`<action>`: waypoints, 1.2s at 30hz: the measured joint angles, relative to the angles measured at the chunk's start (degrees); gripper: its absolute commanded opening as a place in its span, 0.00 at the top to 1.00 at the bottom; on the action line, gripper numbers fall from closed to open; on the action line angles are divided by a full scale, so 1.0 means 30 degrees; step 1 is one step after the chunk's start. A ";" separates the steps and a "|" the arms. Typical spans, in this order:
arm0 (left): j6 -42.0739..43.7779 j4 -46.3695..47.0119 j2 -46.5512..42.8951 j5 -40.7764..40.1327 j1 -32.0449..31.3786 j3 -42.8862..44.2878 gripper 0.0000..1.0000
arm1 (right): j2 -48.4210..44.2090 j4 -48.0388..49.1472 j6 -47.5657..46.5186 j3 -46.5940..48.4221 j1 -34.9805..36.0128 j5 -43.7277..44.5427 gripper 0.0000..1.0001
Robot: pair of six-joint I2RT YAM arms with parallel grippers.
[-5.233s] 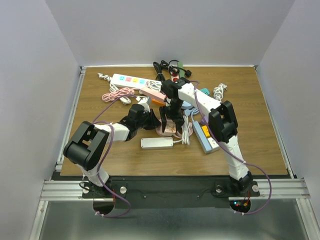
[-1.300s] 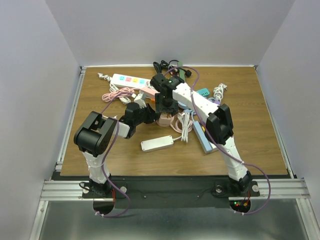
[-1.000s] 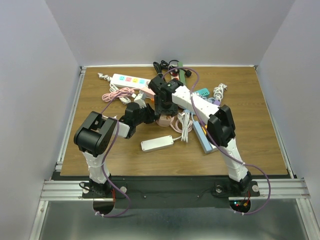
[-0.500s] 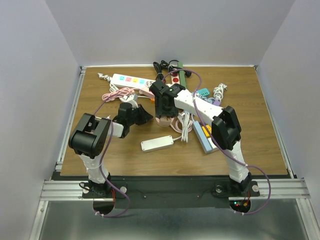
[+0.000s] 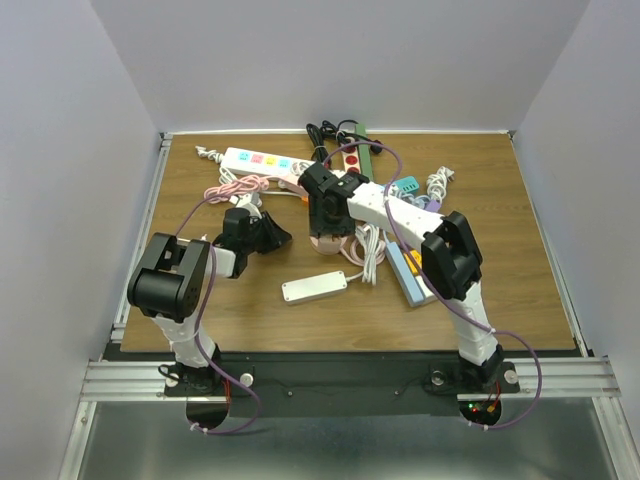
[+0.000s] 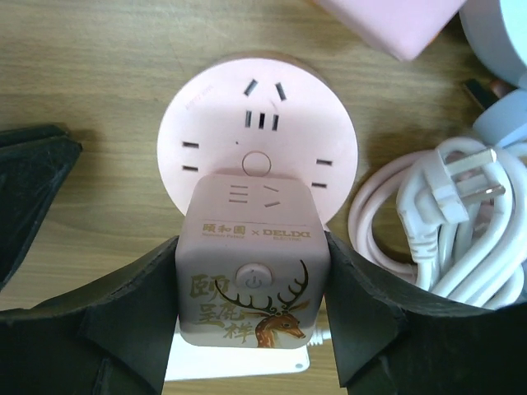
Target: Insert the plug
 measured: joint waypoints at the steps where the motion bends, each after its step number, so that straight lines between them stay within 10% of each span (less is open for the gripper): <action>1: 0.0015 0.0015 -0.0007 0.0015 0.0095 -0.0036 0.67 | 0.0007 0.0204 0.0029 -0.0168 0.0022 0.0000 1.00; 28: 0.0670 -0.0342 -0.1392 -0.0634 0.0211 -0.1151 0.66 | -0.2419 0.6178 0.1464 -0.5756 0.0605 0.1239 0.98; 36: 0.1020 -0.1348 -0.2907 -0.1362 0.0211 -0.1610 0.48 | -0.2681 0.5945 0.1392 -0.5625 0.0707 0.1668 0.30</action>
